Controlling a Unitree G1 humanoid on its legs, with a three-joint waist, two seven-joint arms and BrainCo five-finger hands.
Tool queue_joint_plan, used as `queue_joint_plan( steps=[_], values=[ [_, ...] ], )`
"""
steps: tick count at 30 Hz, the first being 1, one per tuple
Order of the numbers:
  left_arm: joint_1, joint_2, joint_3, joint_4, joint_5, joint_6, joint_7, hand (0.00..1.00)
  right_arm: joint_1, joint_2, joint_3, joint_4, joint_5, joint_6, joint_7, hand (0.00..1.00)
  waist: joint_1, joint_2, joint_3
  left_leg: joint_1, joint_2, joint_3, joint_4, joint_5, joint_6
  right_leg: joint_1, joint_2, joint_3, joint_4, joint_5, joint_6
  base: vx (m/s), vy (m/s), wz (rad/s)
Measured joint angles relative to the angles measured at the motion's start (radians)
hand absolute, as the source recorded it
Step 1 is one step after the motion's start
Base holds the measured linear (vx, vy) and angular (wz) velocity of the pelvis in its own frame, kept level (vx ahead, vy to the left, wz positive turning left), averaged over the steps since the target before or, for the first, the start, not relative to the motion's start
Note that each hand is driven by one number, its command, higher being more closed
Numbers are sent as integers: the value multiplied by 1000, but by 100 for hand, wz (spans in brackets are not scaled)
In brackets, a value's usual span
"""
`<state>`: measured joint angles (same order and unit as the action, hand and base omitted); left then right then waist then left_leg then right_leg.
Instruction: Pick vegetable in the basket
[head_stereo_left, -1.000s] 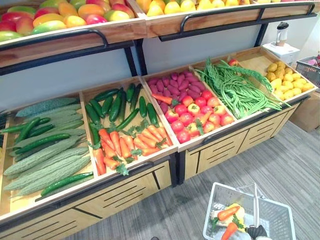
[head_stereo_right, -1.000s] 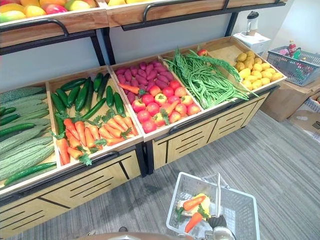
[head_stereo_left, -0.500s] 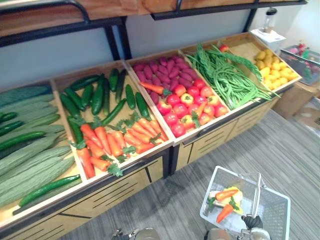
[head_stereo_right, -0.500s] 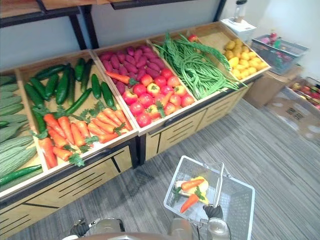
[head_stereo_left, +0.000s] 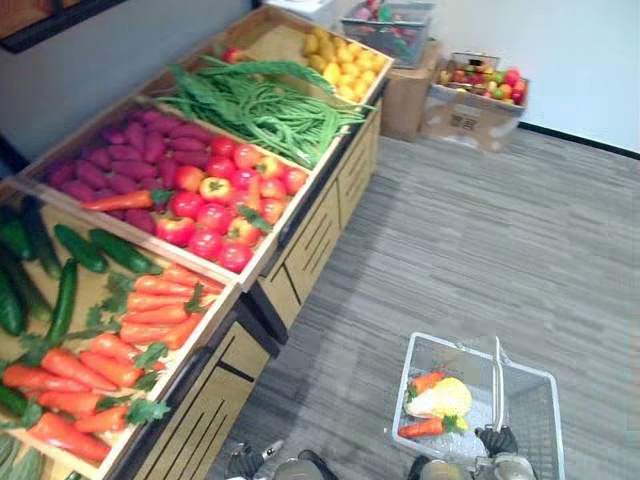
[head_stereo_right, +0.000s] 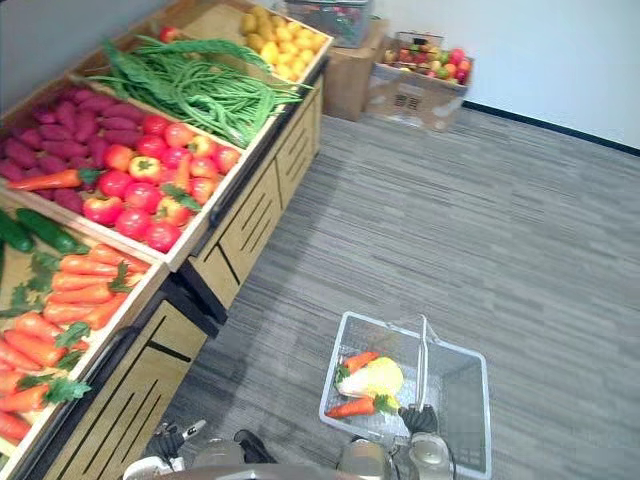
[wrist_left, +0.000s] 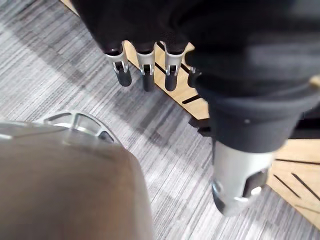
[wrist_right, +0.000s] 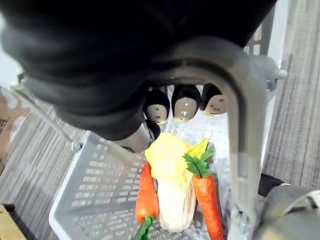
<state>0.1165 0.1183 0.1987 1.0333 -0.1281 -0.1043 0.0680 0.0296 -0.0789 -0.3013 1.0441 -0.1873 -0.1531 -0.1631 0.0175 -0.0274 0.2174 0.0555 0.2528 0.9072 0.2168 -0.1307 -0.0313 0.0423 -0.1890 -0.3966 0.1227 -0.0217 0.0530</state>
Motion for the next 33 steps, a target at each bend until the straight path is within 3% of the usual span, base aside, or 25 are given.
queue_joint_plan(
  steps=[2,3,8,11,12,14,17,19,20,21,22,23,24,25,26,28,29,33],
  values=[
    [0,13,-5,2,-24,5,0,0,10,0,9,5,0,-3,0,100,-4,-22,-1,-1,-1,18,19,2,1,11,-2,6,-48,-18,42,-173,-126,-40],
    [2,13,-8,4,-25,7,0,0,12,-2,14,6,0,-4,-1,100,-17,-19,-1,-3,6,17,30,7,0,17,3,8,-72,-12,57,-186,-93,-29],
    [-1,18,-26,24,-17,3,-5,0,39,-3,14,6,1,-23,-2,100,-43,-8,-7,-10,38,6,30,46,-2,17,42,26,-117,-14,55,-186,-68,-16],
    [16,12,-11,28,-21,-9,-13,0,31,-7,6,16,2,-25,-5,100,-37,-8,-7,-19,15,-221,28,68,-23,-13,57,122,-129,12,43,-127,-93,-81],
    [30,1,-1,28,-25,-19,-13,0,18,-13,20,20,6,-24,-4,100,-35,-6,-8,-19,-4,-357,28,69,-24,-41,67,198,-125,22,39,-37,-48,-144],
    [49,-8,3,28,-41,-22,-12,0,3,-34,61,26,8,-28,1,100,-23,-5,-9,-17,-39,-509,21,69,-24,-83,80,309,-146,40,37,-16,-38,-162],
    [48,-9,5,32,-123,-23,-2,0,-7,-60,104,28,1,-29,19,100,-14,-6,-9,-18,-99,-686,-10,61,-18,-127,79,436,-237,56,23,1,29,-155],
    [38,-8,15,40,-144,-25,4,0,-10,-62,114,27,2,-33,18,100,-15,-12,-9,-16,-129,-747,-3,27,-14,-165,69,475,-237,64,11,-48,97,-120],
    [35,-10,20,41,-144,-25,4,0,-9,-61,114,28,4,-33,18,100,-16,-12,-10,-15,-133,-760,-4,10,-9,-172,69,482,-237,63,9,-86,146,-95],
    [34,-26,36,41,-144,-32,2,0,-7,-62,114,28,15,-35,17,100,-18,-1,-17,-16,-123,-772,-20,-58,5,-191,85,483,-237,53,-4,-71,117,-66],
    [36,-51,37,42,-144,-39,0,0,-7,-76,114,27,22,-38,17,100,-18,51,-35,-14,-93,-780,-43,-121,15,-202,112,470,-231,56,-1,-36,123,-83],
    [25,-69,47,47,-145,-51,-2,0,-11,-74,114,30,39,-37,14,100,-10,63,-32,-7,-71,-759,-38,-156,-64,-240,123,460,-173,69,2,18,114,-59],
    [33,-60,49,47,-145,-66,-5,0,0,-61,113,25,50,-39,9,100,-14,32,-42,13,-97,-751,-38,-160,-68,-239,117,463,-143,94,15,46,126,-41],
    [35,-52,47,51,-144,-67,-5,0,13,-55,114,25,52,-42,8,100,-17,25,-46,23,-109,-752,-40,-163,-68,-229,108,471,-151,147,17,68,85,-10],
    [35,-50,44,61,-143,-67,-4,0,37,-49,114,25,61,-53,-1,100,-15,22,-62,35,-117,-747,-44,-168,-68,-224,97,475,-163,208,51,101,44,-2],
    [33,-58,42,63,-142,-67,-5,0,37,-47,115,23,83,-57,-2,100,-17,26,-84,37,-116,-743,-63,-160,-79,-220,98,476,-192,216,56,99,12,-5],
    [16,-56,21,82,-142,-67,-30,0,44,-37,102,33,128,-56,20,100,-14,31,-90,110,-126,-734,-72,-180,-86,-160,95,501,-228,230,77,31,1,-1],
    [16,-56,19,83,-142,-67,-30,0,44,-37,102,33,128,-56,20,100,-14,32,-92,110,-126,-736,-71,-180,-86,-160,95,501,-228,230,77,0,0,0]
  ],
)
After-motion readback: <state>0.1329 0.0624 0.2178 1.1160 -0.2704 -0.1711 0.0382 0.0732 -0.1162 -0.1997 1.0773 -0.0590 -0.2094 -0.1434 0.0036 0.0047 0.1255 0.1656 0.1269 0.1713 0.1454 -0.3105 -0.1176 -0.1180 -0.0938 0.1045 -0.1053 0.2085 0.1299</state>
